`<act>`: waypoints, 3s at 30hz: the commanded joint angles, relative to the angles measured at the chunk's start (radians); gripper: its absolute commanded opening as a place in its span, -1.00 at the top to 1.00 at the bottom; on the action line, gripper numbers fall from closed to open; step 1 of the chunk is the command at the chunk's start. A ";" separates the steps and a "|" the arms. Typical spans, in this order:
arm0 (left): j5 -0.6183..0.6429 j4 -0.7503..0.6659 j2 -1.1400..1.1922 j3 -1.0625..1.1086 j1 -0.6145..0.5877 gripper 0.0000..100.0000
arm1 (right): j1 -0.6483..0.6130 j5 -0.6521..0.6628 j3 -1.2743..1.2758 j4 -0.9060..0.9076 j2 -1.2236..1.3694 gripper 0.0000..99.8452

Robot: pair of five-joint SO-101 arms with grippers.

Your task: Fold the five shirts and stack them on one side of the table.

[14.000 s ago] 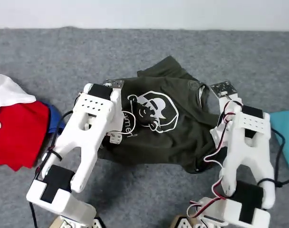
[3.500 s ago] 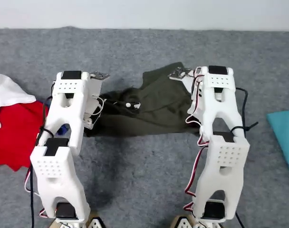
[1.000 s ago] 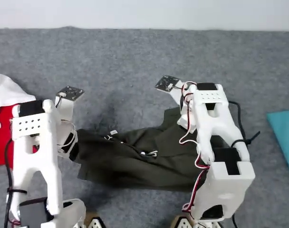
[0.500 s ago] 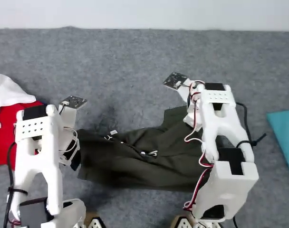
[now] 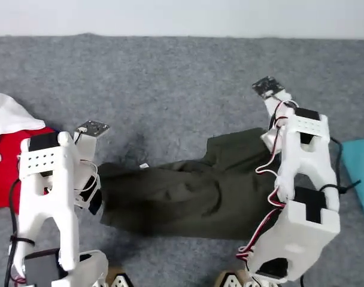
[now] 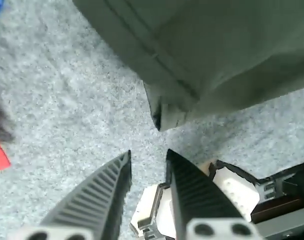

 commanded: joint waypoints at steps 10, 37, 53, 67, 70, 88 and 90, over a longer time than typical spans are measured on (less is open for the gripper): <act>0.011 0.032 -0.037 -0.008 -0.005 0.79 | -0.019 -0.089 -0.054 -0.119 0.090 0.80; 0.172 -0.315 -0.028 0.082 0.285 0.68 | -0.013 -0.075 -0.269 0.547 -0.145 0.44; 0.140 -0.543 -0.035 0.099 0.287 0.97 | -0.015 -0.080 -0.041 0.516 -0.154 0.44; 0.347 -0.799 0.133 -0.108 0.379 0.78 | -0.012 -0.077 0.034 0.510 -0.154 0.44; 0.453 -0.726 0.212 -0.219 0.365 0.70 | -0.008 -0.077 0.034 0.512 -0.154 0.44; 0.186 0.017 0.394 -0.526 0.264 0.73 | -0.015 -0.075 0.034 0.503 -0.147 0.44; 0.216 0.031 0.393 -0.556 0.264 0.73 | -0.013 -0.075 0.034 0.503 -0.147 0.44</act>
